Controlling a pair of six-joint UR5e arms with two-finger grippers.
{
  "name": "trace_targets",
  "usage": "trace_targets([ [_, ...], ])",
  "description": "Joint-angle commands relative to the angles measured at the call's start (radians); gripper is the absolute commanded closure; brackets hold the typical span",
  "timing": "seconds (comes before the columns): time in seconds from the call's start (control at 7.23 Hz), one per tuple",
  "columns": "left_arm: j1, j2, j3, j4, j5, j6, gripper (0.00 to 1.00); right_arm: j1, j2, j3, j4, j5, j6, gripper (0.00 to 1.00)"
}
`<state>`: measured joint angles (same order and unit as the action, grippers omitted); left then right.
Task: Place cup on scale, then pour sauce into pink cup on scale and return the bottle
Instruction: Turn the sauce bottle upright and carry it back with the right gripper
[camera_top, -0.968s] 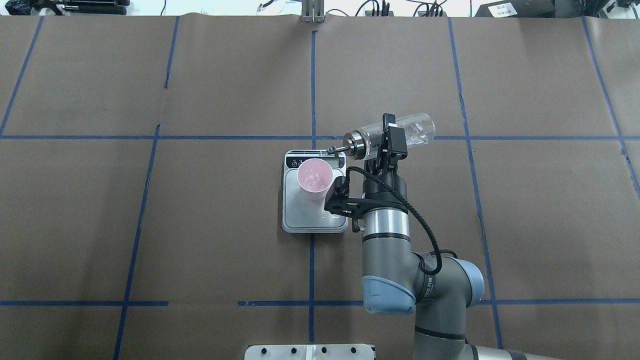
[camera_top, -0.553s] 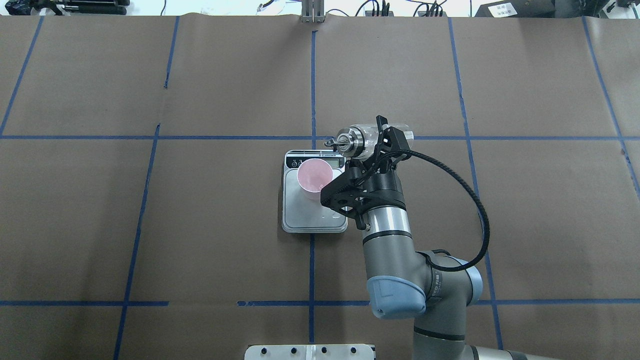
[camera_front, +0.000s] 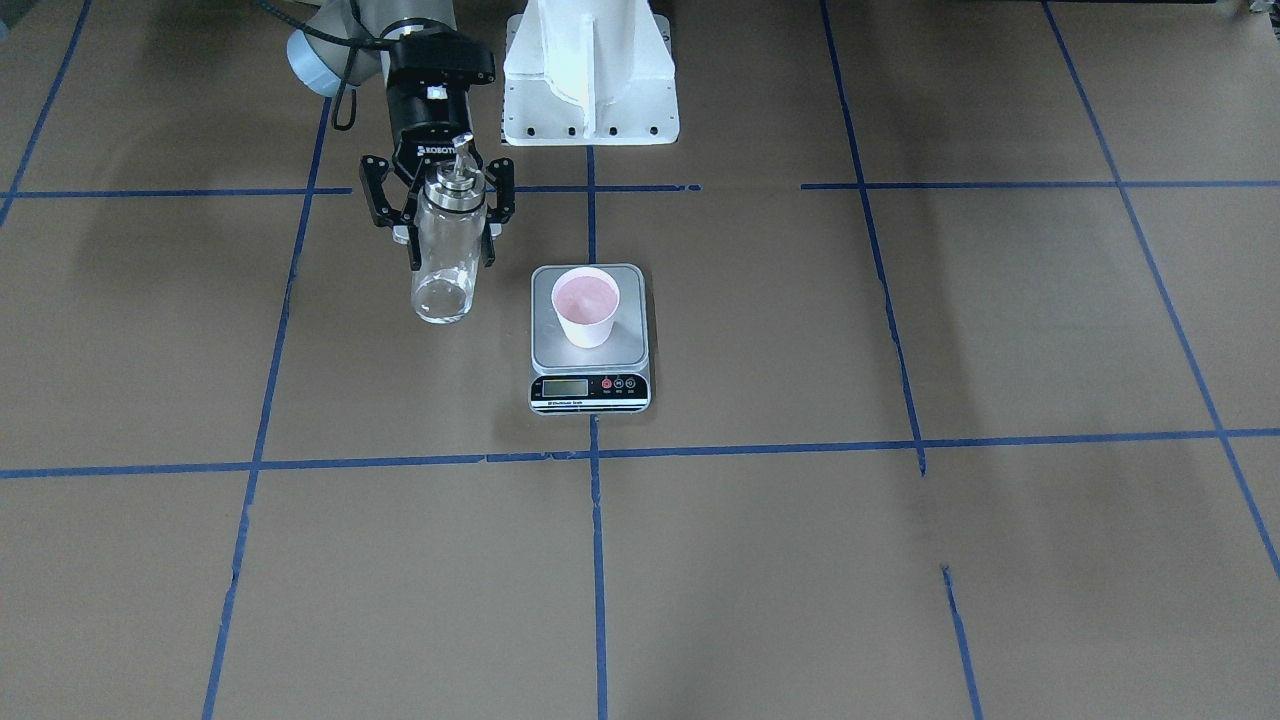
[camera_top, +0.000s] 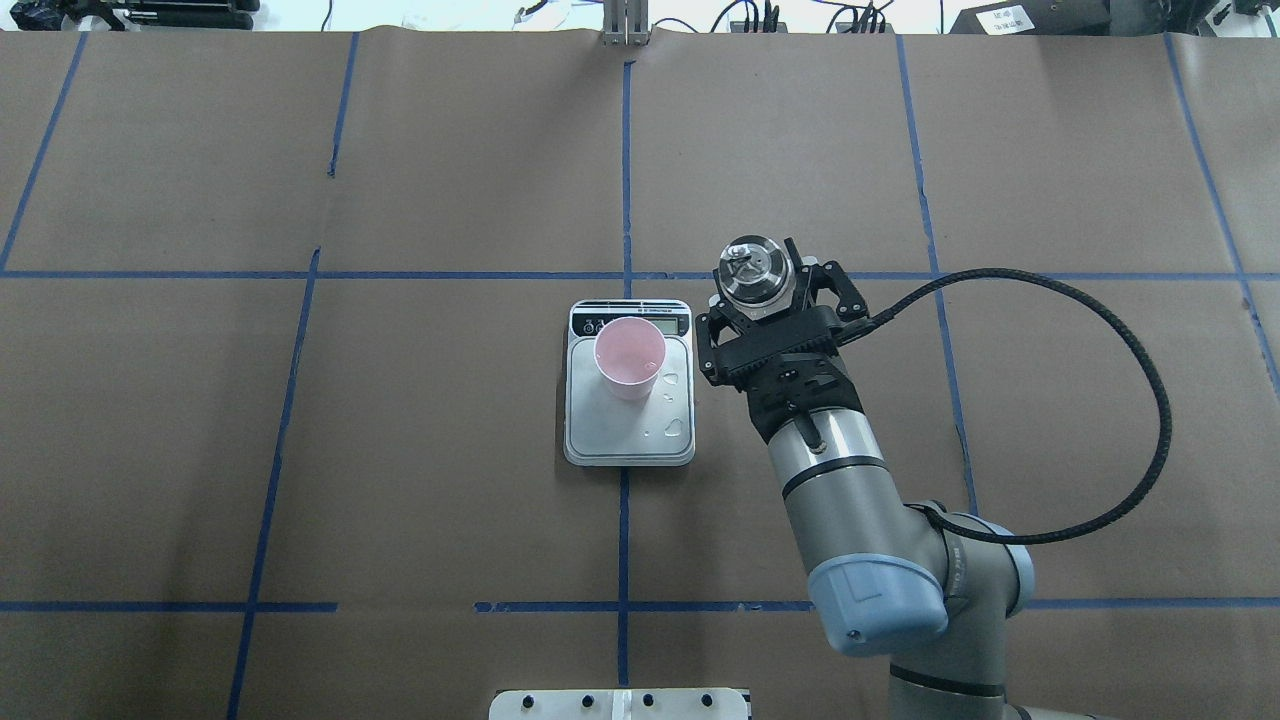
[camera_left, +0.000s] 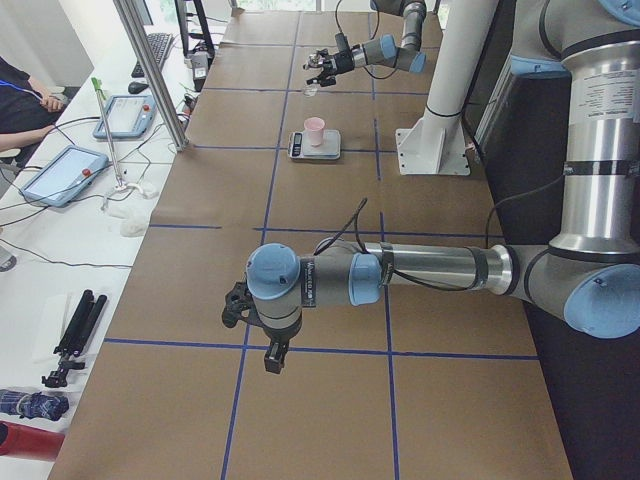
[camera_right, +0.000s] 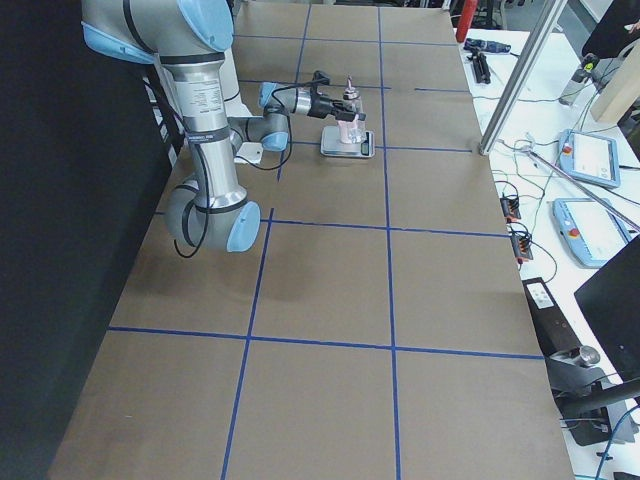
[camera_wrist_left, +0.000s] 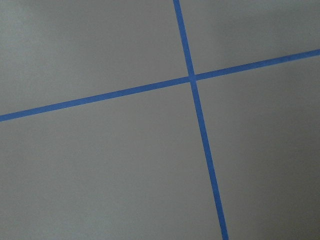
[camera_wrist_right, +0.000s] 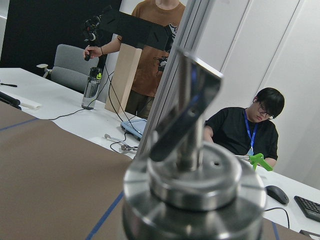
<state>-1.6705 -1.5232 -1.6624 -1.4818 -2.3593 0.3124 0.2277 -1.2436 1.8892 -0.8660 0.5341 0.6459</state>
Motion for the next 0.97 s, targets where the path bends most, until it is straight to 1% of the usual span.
trace_targets([
  [0.0,0.0,0.0,0.0,0.0,0.002,0.0,0.0,0.025,-0.107,0.014,0.001,0.044,0.13,1.0],
  [0.14,0.0,0.0,-0.013,0.0,0.002,0.0,0.0,0.042,-0.138,0.014,-0.001,0.067,0.258,1.0],
  [0.28,0.0,0.0,-0.019,0.002,0.002,0.0,0.0,0.057,-0.225,0.014,0.001,0.075,0.279,1.0],
  [0.41,0.0,0.0,-0.019,0.002,0.002,0.0,0.0,0.065,-0.243,0.013,0.001,0.081,0.419,1.0],
  [0.55,0.0,0.0,-0.019,0.002,0.003,0.0,0.0,0.071,-0.247,0.013,0.001,0.116,0.548,1.0],
  [0.83,0.0,0.0,-0.019,0.0,0.005,-0.001,0.0,0.071,-0.289,0.002,-0.001,0.124,0.564,1.0],
])
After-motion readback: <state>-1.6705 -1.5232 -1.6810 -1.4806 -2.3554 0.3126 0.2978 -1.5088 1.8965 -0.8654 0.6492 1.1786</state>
